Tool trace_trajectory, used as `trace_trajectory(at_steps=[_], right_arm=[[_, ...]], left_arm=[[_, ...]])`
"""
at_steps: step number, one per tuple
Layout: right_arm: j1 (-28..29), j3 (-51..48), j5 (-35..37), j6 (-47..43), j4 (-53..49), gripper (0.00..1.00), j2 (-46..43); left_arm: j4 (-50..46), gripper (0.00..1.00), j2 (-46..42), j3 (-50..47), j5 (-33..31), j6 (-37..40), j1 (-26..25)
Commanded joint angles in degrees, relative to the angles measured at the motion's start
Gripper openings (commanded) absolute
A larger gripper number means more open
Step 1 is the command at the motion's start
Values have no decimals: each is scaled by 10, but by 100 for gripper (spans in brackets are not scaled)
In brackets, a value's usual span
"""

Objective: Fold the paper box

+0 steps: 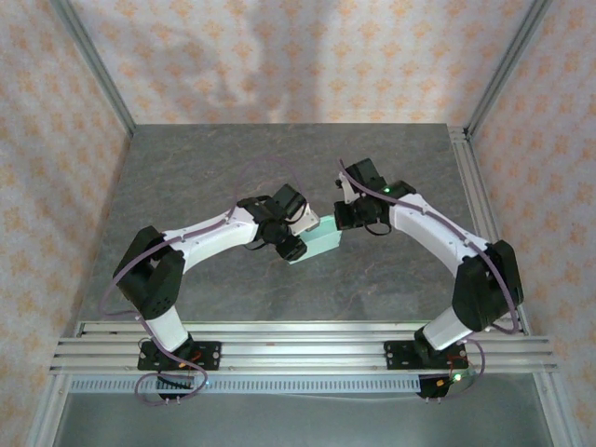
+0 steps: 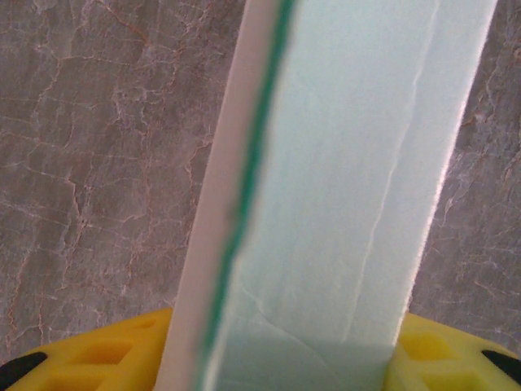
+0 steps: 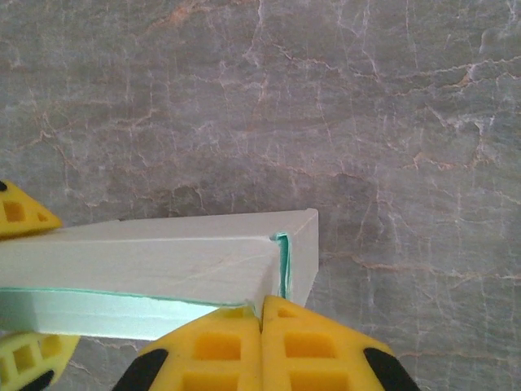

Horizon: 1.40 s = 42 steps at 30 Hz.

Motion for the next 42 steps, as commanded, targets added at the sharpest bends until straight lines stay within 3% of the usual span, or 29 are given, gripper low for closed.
trace_trajectory(at_steps=[1,3,12,24,29,33,35,42], right_arm=[[3,-26,21,-40,-4,0,-36],[2,-31,11,-87,3,0,-42],[2,-67,20,-107,40,0,-40],[7,-64,47,-93,51,0,-48],[17,-63,74,-89,49,0,-47],[29,-67,112,-76,65,0,-48],[31,-61,125,-65,58,0,-44],[38,-52,142,-40,44,0,-47]], left_arm=[[-7,52,12,-6,-33,-5,3],[-8,52,13,-4,-33,-4,3],[-6,53,2,-4,-34,-7,3],[25,66,-68,-7,-29,-64,-6],[62,76,-104,-21,-39,-131,-11],[104,92,-132,-37,-73,-217,-27],[102,92,-140,-35,-106,-268,-36],[-1,72,-143,-11,-152,-405,-56]])
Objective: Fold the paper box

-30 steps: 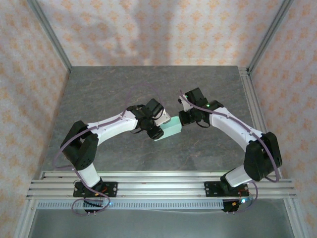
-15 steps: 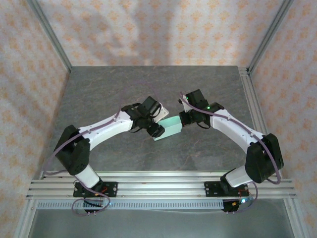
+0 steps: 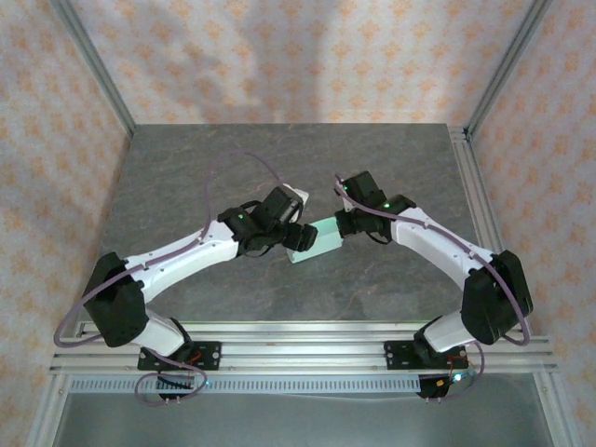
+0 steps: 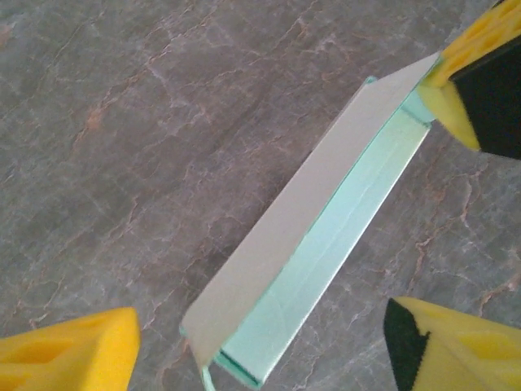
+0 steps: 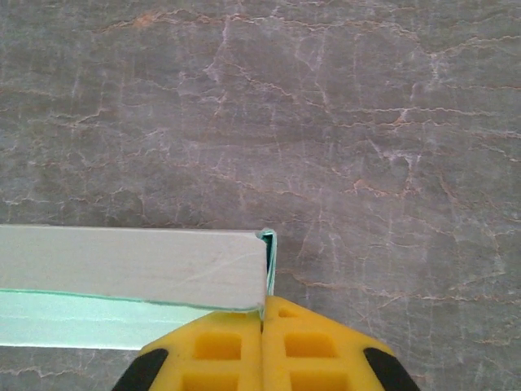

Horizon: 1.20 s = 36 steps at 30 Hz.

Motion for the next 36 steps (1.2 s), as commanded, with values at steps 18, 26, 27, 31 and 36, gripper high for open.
trace_trajectory(at_steps=[18,26,27,31,36], right_arm=[[7,12,28,19,-25,0,-5],[7,16,30,16,-26,0,-1],[7,18,30,16,-27,0,-1],[7,20,29,18,-28,0,0],[7,24,26,19,-31,0,0]], left_arm=[[-123,29,32,66,-42,-195,-3],[-141,24,45,69,-62,-176,-2],[-136,24,46,69,-57,-176,-2],[-129,15,51,68,-48,-177,-1],[-128,11,54,72,-42,-177,-2]])
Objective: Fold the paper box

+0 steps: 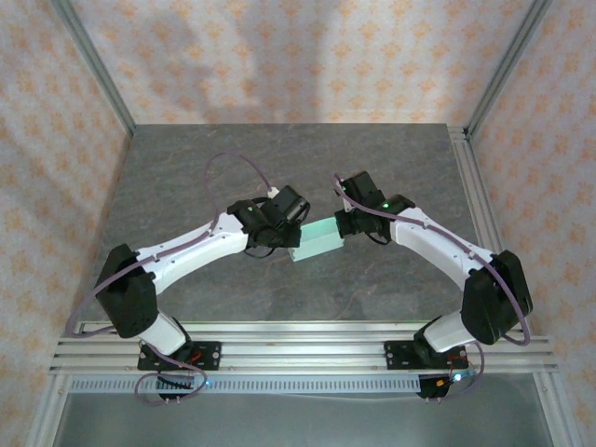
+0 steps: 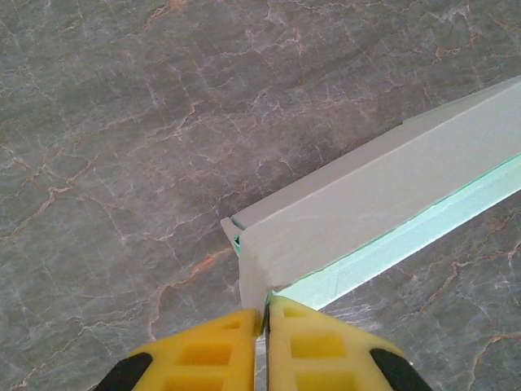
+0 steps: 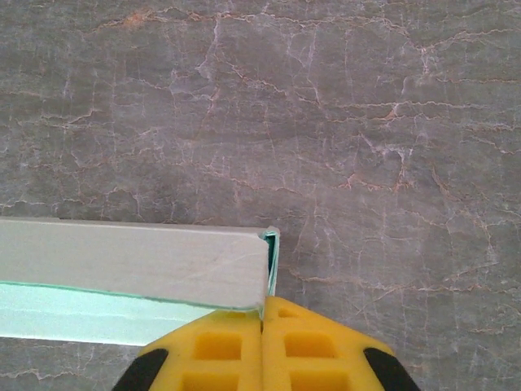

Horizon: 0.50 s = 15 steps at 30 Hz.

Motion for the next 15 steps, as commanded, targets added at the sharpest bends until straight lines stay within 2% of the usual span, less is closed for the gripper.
trace_trajectory(at_steps=[1,11,15], right_arm=[[2,19,14,8,-19,0,-1],[2,20,12,8,-17,0,1],[2,20,12,7,-17,0,1]], left_arm=[[-10,11,8,16,-3,0,0],[-14,12,19,19,0,-11,0],[-20,4,15,25,-3,-12,-1]])
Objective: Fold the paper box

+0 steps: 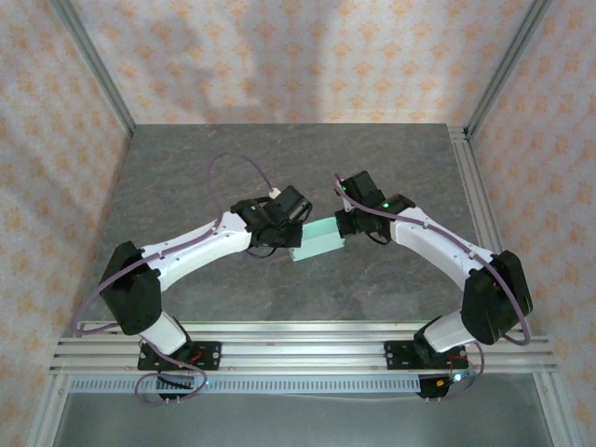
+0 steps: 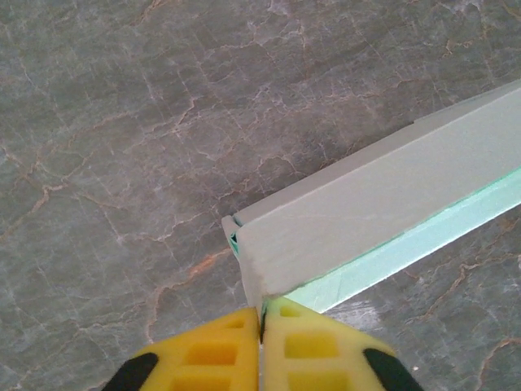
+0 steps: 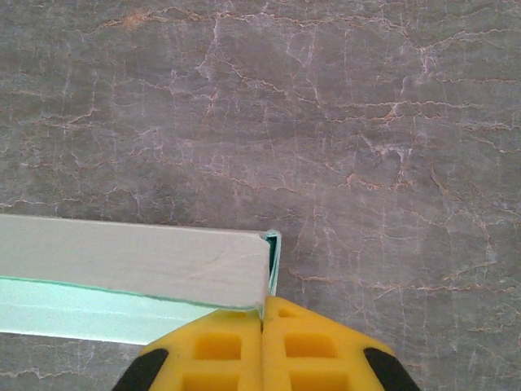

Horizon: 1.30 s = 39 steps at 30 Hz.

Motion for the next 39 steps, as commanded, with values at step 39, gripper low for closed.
trace_trajectory(at_steps=[39], right_arm=[[9,25,32,-10,-43,0,23]], left_arm=[[35,0,38,15,151,-99,53]])
